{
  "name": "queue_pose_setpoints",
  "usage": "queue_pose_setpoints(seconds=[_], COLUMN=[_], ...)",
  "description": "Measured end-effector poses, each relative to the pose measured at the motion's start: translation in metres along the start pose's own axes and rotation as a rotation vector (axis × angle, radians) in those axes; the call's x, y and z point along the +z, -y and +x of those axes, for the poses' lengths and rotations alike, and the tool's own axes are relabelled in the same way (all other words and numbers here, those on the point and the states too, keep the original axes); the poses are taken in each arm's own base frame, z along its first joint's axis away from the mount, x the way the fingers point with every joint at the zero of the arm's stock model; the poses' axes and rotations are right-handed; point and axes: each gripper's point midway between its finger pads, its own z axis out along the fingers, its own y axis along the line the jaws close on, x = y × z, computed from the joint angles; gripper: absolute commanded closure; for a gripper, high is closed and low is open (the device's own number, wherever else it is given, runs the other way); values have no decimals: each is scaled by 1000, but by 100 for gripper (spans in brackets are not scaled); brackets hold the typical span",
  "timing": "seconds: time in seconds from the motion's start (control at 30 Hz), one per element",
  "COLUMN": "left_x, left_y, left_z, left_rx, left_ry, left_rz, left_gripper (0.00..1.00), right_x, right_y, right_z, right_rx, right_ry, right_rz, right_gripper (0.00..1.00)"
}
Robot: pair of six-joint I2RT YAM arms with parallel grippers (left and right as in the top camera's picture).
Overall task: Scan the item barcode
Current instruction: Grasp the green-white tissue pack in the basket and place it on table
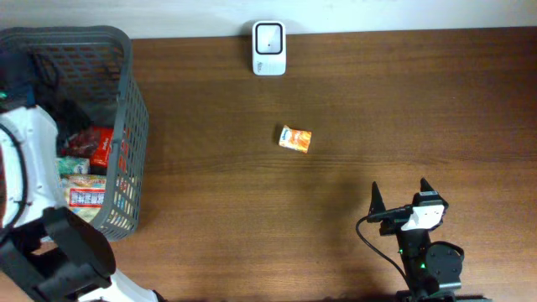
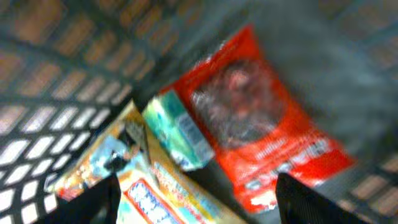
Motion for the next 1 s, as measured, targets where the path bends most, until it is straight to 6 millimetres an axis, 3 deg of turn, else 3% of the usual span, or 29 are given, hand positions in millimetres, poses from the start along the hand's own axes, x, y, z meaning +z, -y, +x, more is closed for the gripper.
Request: queue_pose_setpoints(seconds=[0.07,0.2,0.3,0.4,0.6,0.63,0.67,0.7,0.77,0.83,1.0], left_x=[30,53,62,66,77,82,92,99,105,106,100], left_y=[-2,-5,-8,-5,-6,-5,-4,-3,-3,-4,-9], left_z=[16,25,30,24,34,34,39,43,47,46,57], left_rx=[4,-8,-15,-25,-14,-5,12,24,39,45,68], left_ry=[-9,1,-2,34,12,8,-14,-32,-46,-46,-103], left_rz=[-35,-52,-58,-45,-55,-57,-64,-70,-78,-81,-103], left_gripper=[31,32,36,34,33,38,57,65,76,98,100], right_x=[0,0,0,0,0,0,0,0,0,0,0], right_y=[0,0,0,0,0,0,0,0,0,0,0], right_z=[0,0,0,0,0,0,0,0,0,0,0], right_rx=[0,0,-1,0,0,0,0,-1,0,0,0], right_ry=[1,1,1,1,1,1,1,1,1,1,1], right_rz=[0,0,0,0,0,0,0,0,0,0,0], right_gripper=[2,2,2,2,2,2,2,2,2,2,2])
